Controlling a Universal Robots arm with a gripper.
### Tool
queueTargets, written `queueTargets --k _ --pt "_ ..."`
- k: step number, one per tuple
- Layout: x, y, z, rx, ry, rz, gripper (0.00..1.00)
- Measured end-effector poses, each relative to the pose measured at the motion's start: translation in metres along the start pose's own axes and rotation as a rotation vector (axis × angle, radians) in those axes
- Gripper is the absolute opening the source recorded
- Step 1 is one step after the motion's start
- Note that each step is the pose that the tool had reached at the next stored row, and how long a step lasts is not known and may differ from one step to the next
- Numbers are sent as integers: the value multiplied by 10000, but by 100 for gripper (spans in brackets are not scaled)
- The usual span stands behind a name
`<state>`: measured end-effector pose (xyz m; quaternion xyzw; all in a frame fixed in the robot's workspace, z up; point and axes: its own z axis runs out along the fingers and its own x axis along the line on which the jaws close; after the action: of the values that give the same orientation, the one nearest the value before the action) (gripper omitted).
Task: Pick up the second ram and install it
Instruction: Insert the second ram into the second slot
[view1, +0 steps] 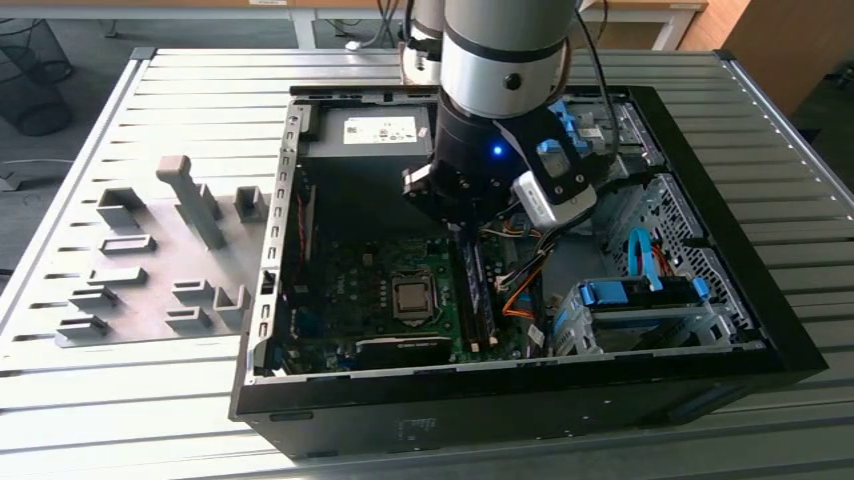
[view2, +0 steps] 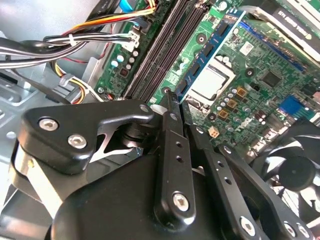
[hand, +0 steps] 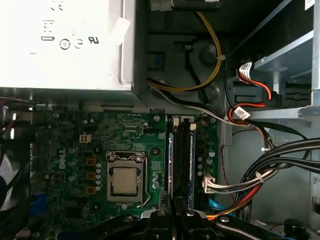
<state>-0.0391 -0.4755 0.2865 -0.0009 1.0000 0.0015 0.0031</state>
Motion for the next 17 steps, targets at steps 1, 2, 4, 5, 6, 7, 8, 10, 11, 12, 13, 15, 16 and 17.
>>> queueTargets --k 1,2,4,5,6,7,8,10,11,12,13,15,16,17 --pt "0 0 18 -1 -1 58 14" --pt "0 0 36 0 -1 102 14" --pt "0 0 72 1 -1 112 14" --pt "0 0 92 0 -1 113 14" --pt "0 0 110 0 -1 113 14" --pt "0 0 128 0 -1 112 14" --pt "0 0 146 1 0 113 14" --pt "-2 0 179 0 0 112 14" --pt "-2 -1 180 3 0 112 14" --pt "-2 -1 181 2 0 113 14" --pt "-2 -1 181 3 1 112 14" --pt "-9 0 188 -2 -1 111 14" --pt "-29 0 199 -3 -1 111 14" --pt "-45 -1 216 -1 0 112 14"
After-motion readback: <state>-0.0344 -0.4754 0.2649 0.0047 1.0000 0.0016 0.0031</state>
